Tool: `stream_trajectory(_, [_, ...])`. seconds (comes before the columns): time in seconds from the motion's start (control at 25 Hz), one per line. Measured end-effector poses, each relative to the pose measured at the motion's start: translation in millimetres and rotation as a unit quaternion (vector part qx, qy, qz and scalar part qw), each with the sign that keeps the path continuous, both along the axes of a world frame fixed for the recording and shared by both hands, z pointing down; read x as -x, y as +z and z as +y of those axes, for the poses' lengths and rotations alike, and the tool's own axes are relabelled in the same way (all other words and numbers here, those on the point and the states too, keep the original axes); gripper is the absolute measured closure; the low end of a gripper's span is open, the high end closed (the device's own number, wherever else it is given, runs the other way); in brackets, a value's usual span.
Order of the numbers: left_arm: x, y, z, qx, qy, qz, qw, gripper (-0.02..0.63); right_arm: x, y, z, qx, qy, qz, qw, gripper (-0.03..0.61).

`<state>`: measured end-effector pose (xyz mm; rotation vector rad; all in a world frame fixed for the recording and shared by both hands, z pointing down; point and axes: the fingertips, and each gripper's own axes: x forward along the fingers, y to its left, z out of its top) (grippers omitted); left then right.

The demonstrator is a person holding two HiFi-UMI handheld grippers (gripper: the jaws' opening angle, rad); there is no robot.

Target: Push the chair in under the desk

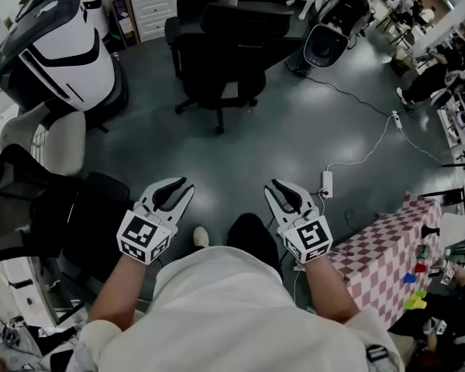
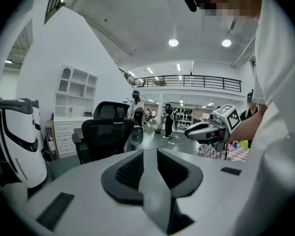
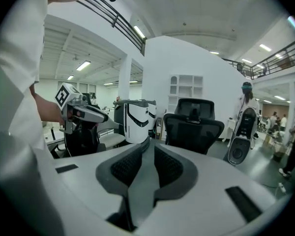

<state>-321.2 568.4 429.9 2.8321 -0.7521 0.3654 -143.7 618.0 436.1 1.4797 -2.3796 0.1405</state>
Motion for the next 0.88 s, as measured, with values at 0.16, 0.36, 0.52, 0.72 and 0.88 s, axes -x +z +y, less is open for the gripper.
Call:
stream_trajectory(0.16, [2.7,-1.7,-10.7,0.001,0.000,0.003,1.0000,0.529,-9.9,-7.8,-6.6,0.002,0.018,0.010,1.000,0.518])
stream_trajectory(0.36, [-7.6,0.8,-36.5,-0.004,0.005,-0.001,1.0000,0.529,-25.4,-8.4,-31.7,0.003,0.030,0.012,0.999,0.518])
stream_trajectory(0.52, [-21.2,6.0,-63.6,-0.011,-0.001,-0.010,0.9999,0.525,-41.6,1.2,-59.9,0.009,0.027,-0.013,0.999,0.518])
stream_trajectory(0.72, [-45.5,9.7,-111.3,-0.015,-0.016,-0.028,0.9994,0.518,-69.5,5.5,-111.6,0.003,0.004,0.000,1.000,0.505])
stream_trajectory(0.88, [-73.0,10.7,-152.2,-0.030,-0.021,-0.064,0.9973,0.518,-98.6,-1.8,-156.8,-0.004,-0.020,-0.006,1.000,0.503])
